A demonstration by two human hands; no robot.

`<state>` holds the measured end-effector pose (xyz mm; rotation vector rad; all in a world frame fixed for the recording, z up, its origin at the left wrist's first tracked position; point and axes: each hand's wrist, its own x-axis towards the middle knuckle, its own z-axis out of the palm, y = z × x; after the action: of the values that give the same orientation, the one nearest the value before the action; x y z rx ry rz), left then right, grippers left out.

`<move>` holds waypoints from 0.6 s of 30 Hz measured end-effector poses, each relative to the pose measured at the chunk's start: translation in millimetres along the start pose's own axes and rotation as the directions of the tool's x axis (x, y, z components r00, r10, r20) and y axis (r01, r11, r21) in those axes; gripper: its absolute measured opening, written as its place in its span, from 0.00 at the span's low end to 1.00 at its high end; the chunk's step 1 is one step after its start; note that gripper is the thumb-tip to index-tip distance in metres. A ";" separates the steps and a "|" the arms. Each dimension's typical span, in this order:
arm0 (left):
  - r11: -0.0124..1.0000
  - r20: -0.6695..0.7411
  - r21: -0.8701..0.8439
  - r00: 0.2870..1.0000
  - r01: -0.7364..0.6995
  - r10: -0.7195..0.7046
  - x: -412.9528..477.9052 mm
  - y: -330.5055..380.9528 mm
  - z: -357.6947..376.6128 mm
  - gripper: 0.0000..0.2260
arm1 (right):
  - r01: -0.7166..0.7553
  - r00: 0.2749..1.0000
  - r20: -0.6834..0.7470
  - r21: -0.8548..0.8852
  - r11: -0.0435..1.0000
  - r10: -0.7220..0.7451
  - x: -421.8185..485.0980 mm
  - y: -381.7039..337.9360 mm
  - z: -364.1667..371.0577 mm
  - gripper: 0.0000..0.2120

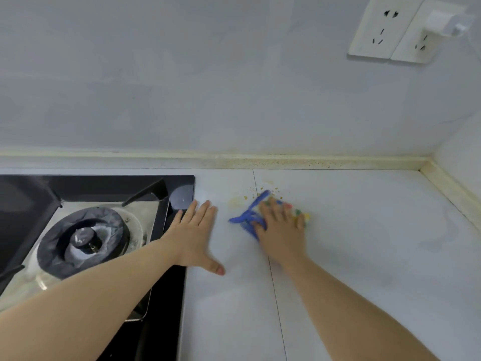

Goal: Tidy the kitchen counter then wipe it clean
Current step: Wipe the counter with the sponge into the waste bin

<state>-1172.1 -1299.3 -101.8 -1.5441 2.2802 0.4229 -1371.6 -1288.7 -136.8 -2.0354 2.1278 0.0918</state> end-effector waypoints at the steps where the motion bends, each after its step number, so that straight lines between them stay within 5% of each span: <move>1: 1.000 -0.013 0.019 1.000 0.006 -0.006 -0.7 -3.2 -0.3 0.60 | -0.116 0.993 -0.013 0.044 0.992 0.117 7.1 9.3 -2.9 0.28; 4: 0.999 -0.034 0.036 0.999 0.010 -0.009 -2.1 -7.5 4.3 0.60 | -0.246 0.968 -0.010 0.123 0.961 0.250 7.4 -5.8 -5.5 0.29; 8: 0.998 -0.032 0.064 0.999 0.001 0.002 0.9 -9.2 8.2 0.60 | 0.103 0.994 -0.029 -0.018 0.995 -0.104 -10.3 -51.3 12.3 0.31; 11: 0.998 -0.045 0.057 0.999 0.001 0.001 3.1 -8.8 6.3 0.60 | 0.196 0.978 -0.063 -0.043 0.980 -0.198 7.4 -35.2 0.5 0.30; 15: 0.999 -0.043 0.035 0.999 0.009 -0.007 2.6 -8.2 10.8 0.61 | -0.153 0.988 0.002 0.080 0.985 0.154 35.8 -14.7 -10.1 0.27; 18: 0.999 -0.072 0.035 0.997 0.008 -0.006 3.5 -10.5 11.7 0.61 | -0.136 0.991 -0.007 0.093 0.986 0.137 29.2 -49.2 -6.8 0.28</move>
<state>-1162.1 -1300.9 -114.3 -1.5731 2.3221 0.3283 -1324.3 -1321.2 -131.2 -1.8437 2.2336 -0.0007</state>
